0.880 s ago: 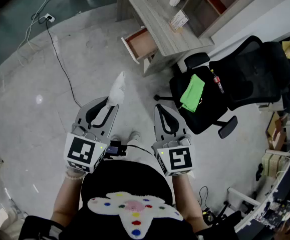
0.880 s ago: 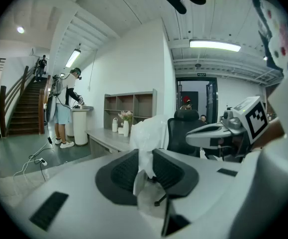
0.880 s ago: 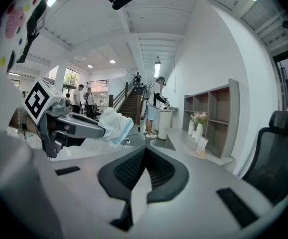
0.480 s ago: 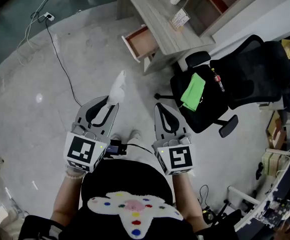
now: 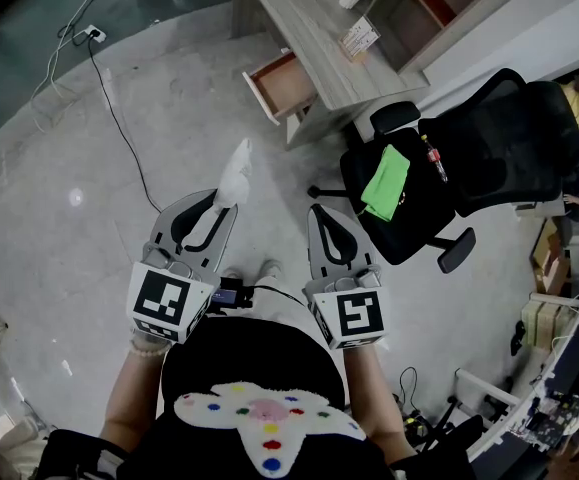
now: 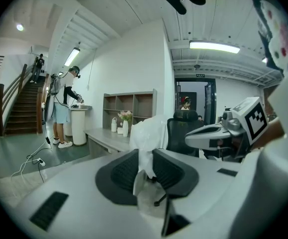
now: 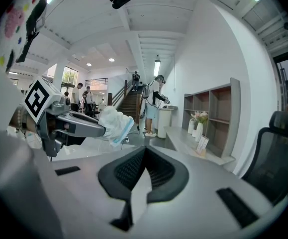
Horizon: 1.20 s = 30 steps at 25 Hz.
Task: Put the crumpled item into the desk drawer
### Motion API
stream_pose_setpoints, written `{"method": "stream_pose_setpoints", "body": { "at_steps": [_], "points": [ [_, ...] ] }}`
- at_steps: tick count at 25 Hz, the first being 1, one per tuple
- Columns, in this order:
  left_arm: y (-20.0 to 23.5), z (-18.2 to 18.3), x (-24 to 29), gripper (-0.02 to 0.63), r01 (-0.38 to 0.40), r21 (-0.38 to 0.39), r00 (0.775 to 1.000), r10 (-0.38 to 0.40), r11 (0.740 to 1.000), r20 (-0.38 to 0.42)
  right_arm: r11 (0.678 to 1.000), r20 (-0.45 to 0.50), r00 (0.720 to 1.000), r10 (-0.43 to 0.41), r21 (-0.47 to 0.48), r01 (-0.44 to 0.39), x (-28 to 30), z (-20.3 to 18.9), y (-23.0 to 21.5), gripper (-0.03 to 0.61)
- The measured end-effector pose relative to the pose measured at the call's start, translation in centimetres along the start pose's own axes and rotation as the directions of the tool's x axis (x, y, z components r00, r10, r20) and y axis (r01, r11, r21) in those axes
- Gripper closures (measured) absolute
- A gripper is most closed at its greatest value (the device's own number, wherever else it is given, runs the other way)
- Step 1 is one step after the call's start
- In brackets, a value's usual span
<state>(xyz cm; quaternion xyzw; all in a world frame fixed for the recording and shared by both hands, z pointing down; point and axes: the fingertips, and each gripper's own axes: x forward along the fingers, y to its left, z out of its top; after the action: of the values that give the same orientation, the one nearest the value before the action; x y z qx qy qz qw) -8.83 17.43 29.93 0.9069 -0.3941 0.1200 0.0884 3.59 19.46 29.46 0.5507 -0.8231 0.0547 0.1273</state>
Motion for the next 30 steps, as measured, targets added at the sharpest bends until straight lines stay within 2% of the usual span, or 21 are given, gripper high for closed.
{"method": "stream_pose_setpoints", "body": {
  "at_steps": [7,11,14,16,30],
  "points": [
    [0.6,0.0,-0.5,0.515,0.012,0.004,1.000,-0.012,1.000,0.009,0.998,-0.013,0.999,-0.050,0.029,0.050,0.1,-0.2,0.1,0.577],
    [1.0,0.2,-1.0,0.515,0.020,0.010,1.000,-0.020,1.000,0.020,0.997,-0.039,0.996,-0.079,0.013,0.079,-0.1,0.4,0.5,0.577],
    [1.3,0.3,-1.5,0.515,0.024,0.014,0.999,-0.025,1.000,0.030,0.997,0.032,0.997,-0.076,0.014,0.076,-0.1,0.8,1.2,0.576],
    [1.5,0.1,-2.2,0.515,0.030,0.018,0.999,-0.030,0.999,0.036,0.997,0.045,0.996,-0.079,0.013,0.079,-0.3,0.6,1.9,0.575],
    [1.2,0.4,-3.8,0.515,0.067,0.037,0.996,-0.069,0.997,0.059,0.995,-0.001,0.995,-0.098,-0.030,0.098,-0.9,0.8,4.2,0.575]
  ]
}}
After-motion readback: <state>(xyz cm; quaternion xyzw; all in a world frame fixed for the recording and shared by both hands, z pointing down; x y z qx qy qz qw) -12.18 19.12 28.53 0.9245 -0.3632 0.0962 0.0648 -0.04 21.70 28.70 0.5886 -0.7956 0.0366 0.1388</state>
